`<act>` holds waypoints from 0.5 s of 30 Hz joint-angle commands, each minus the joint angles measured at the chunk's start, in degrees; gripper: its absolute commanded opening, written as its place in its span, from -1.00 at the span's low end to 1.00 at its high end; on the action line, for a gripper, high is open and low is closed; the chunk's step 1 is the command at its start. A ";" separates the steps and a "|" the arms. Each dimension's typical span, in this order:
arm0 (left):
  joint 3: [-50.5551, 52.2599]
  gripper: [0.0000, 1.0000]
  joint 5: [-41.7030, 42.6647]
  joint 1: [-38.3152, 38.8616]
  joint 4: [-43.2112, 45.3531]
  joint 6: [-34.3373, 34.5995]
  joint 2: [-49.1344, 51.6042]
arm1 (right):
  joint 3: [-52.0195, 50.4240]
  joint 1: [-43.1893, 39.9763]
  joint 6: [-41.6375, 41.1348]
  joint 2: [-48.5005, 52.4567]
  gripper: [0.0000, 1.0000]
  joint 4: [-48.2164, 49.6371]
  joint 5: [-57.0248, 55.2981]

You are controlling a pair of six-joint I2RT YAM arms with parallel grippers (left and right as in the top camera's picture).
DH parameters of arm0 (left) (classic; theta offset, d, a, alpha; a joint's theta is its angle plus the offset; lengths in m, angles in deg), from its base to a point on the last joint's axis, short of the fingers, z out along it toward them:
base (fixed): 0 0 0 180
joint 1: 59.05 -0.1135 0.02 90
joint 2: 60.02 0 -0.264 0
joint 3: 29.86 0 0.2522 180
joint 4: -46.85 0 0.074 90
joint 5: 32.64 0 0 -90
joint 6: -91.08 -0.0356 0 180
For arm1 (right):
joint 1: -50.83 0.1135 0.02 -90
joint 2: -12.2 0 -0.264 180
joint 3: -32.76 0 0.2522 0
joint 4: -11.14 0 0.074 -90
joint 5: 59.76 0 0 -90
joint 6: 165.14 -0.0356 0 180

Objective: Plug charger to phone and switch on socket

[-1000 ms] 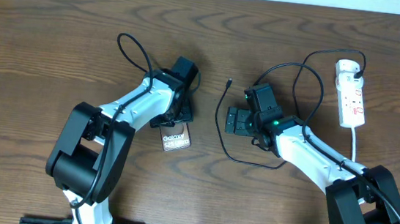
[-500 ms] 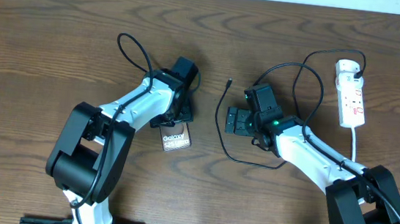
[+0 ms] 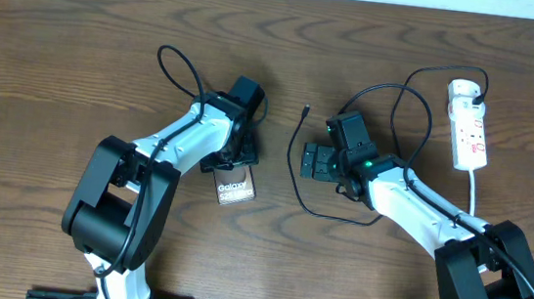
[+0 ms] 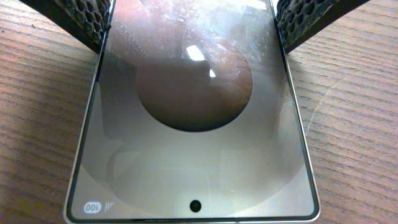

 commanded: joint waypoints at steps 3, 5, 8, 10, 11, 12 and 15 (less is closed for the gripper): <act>-1.40 -0.85 1.29 0.02 -0.26 0.02 -3.19 | 0.70 -0.50 0.79 0.26 0.91 -0.11 -0.94; -1.40 -0.85 1.29 0.02 -0.26 0.04 -4.09 | 0.70 -0.50 0.79 0.26 0.91 -0.11 -0.94; -1.40 -0.85 1.29 0.02 -0.26 0.02 -5.25 | 0.70 -0.50 0.79 0.26 0.91 -0.11 -0.94; -1.40 -0.85 1.29 0.02 -0.26 0.04 -5.86 | 0.70 -0.50 0.79 0.26 0.91 -0.11 -0.94; -1.40 -0.85 1.29 0.02 -0.26 0.02 -6.14 | 0.70 -0.50 0.81 0.26 0.91 -0.11 -0.94; -1.40 -0.85 1.29 0.02 -0.26 0.04 -6.58 | 0.70 -0.50 0.81 0.26 0.91 -0.11 -0.94; -1.40 -0.85 1.29 0.00 -0.24 0.11 -7.06 | 0.70 -0.50 0.79 0.26 0.91 -0.11 -0.94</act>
